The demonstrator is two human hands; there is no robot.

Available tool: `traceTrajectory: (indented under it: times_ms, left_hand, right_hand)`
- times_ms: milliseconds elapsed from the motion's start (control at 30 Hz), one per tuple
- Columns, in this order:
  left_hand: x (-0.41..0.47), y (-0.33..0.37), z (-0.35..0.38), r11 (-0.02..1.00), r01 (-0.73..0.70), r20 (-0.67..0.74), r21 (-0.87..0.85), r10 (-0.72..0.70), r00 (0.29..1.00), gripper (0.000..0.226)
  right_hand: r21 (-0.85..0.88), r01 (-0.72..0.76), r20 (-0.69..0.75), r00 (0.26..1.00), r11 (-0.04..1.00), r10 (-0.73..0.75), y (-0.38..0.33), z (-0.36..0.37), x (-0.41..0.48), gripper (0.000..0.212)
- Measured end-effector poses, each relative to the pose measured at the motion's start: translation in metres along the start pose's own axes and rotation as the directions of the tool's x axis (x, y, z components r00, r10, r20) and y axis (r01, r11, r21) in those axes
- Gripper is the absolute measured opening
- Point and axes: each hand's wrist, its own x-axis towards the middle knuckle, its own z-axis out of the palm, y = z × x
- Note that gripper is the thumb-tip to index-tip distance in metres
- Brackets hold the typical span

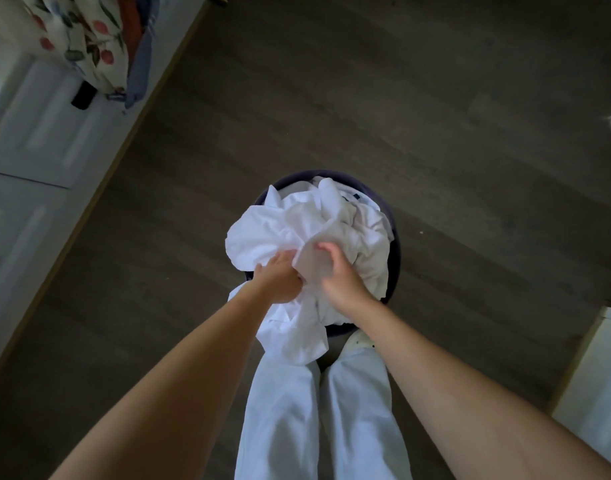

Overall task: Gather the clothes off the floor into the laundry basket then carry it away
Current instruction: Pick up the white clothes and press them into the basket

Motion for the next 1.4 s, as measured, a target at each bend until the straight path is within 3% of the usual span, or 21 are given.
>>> traceTrajectory:
  times_ms: [67, 167, 267, 367, 433, 500, 567, 633, 700, 767, 833, 933, 1033, 1067, 1100, 1167, 1200, 1267, 1300, 1400]
  left_hand:
    - [0.005, -0.008, 0.012, 0.999, 0.010, 0.076, -0.043, -0.007, 0.997, 0.055]
    - [0.004, -0.017, 0.025, 0.966, -0.042, 0.038, -0.257, 0.054, 0.998, 0.045]
    - [-0.004, -0.025, 0.027, 0.814, -0.024, -0.200, -0.580, -0.114, 0.973, 0.024]
    - [-0.006, -0.041, 0.030, 0.809, 0.034, -0.462, -0.587, -0.369, 0.807, 0.014]
    - [0.000, -0.058, 0.040, 0.736, 0.268, -0.350, -0.622, -0.567, 0.746, 0.035]
    - [0.001, -0.068, 0.048, 0.476, 0.486, -0.029, -0.733, -0.736, 0.676, 0.078]
    - [-0.002, -0.072, 0.057, 0.166, 0.549, 0.271, -0.819, -0.731, 0.626, 0.102]
    - [-0.002, -0.072, 0.072, -0.086, 0.537, 0.498, -0.839, -0.518, 0.695, 0.093]
    - [-0.003, -0.064, 0.082, -0.238, 0.493, 0.547, -0.837, -0.330, 0.769, 0.063]
    - [-0.002, -0.053, 0.089, -0.285, 0.368, 0.464, -0.885, -0.459, 0.758, 0.041]
    - [-0.001, -0.046, 0.089, -0.316, 0.247, 0.396, -0.916, -0.617, 0.680, 0.041]
    - [0.004, -0.037, 0.070, -0.224, 0.012, 0.176, -0.975, -0.730, 0.661, 0.052]
    - [0.010, -0.015, 0.037, 0.038, -0.128, -0.129, -0.991, -0.535, 0.835, 0.064]
    - [0.017, -0.008, 0.032, 0.151, -0.123, -0.178, -0.981, -0.440, 0.880, 0.063]
    - [0.023, -0.003, 0.029, 0.340, -0.083, -0.207, -0.937, -0.350, 0.914, 0.061]
    - [0.034, 0.004, 0.036, 0.721, 0.025, -0.195, -0.692, -0.220, 0.956, 0.059]
    - [0.040, 0.004, 0.042, 0.800, 0.042, -0.173, -0.599, -0.181, 0.968, 0.062]
    - [0.047, 0.007, 0.049, 0.830, 0.036, -0.148, -0.557, -0.142, 0.979, 0.072]
    - [0.052, 0.010, 0.050, 0.841, 0.013, -0.156, -0.541, -0.116, 0.981, 0.076]
    - [0.068, 0.012, 0.052, 0.885, -0.020, -0.161, -0.466, -0.062, 0.985, 0.084]
  right_hand:
    - [-0.298, 0.113, 0.113, 0.990, 0.948, -0.083, 0.004, 0.011, 0.002, 0.065]
    - [-0.626, 0.060, 0.123, 0.992, 0.778, 0.021, 0.003, 0.016, 0.004, 0.062]
    - [-0.737, -0.016, 0.060, 0.994, 0.676, 0.089, 0.008, 0.023, 0.018, 0.068]
    - [-0.866, -0.019, 0.006, 0.999, 0.499, 0.049, 0.018, 0.026, 0.037, 0.073]
    - [-0.907, -0.004, 0.000, 1.000, 0.421, 0.009, 0.022, 0.026, 0.046, 0.070]
    - [-0.923, 0.011, 0.002, 1.000, 0.386, -0.022, 0.024, 0.025, 0.051, 0.068]
    - [-0.926, 0.014, 0.002, 0.999, 0.377, -0.033, 0.025, 0.024, 0.051, 0.067]
    - [-0.917, 0.029, 0.017, 0.999, 0.398, -0.033, 0.028, 0.023, 0.051, 0.067]
    - [-0.898, 0.051, 0.040, 0.999, 0.438, -0.036, 0.030, 0.021, 0.049, 0.067]
    - [-0.881, 0.071, 0.059, 0.997, 0.468, -0.040, 0.030, 0.017, 0.047, 0.066]
    - [-0.900, 0.100, 0.072, 0.994, 0.425, -0.082, 0.024, 0.012, 0.044, 0.064]
    - [-0.939, 0.191, 0.134, 0.968, 0.284, -0.210, 0.018, 0.000, 0.041, 0.061]
    - [-0.942, 0.241, 0.156, 0.930, 0.232, -0.332, 0.016, -0.014, 0.041, 0.046]
    - [-0.941, 0.245, 0.149, 0.919, 0.234, -0.365, 0.016, -0.016, 0.042, 0.038]
    - [-0.936, 0.248, 0.137, 0.912, 0.252, -0.387, 0.015, -0.017, 0.044, 0.030]
    - [-0.915, 0.232, 0.083, 0.909, 0.329, -0.409, 0.018, -0.020, 0.049, 0.023]
    - [-0.905, 0.224, 0.055, 0.904, 0.360, -0.424, 0.022, -0.021, 0.051, 0.022]
    - [-0.907, 0.209, 0.014, 0.882, 0.365, -0.470, 0.032, -0.024, 0.054, 0.028]
    - [-0.912, 0.183, -0.013, 0.881, 0.366, -0.473, 0.038, -0.027, 0.058, 0.042]
    - [-0.896, 0.077, -0.065, 0.951, 0.437, -0.301, 0.046, -0.035, 0.071, 0.085]
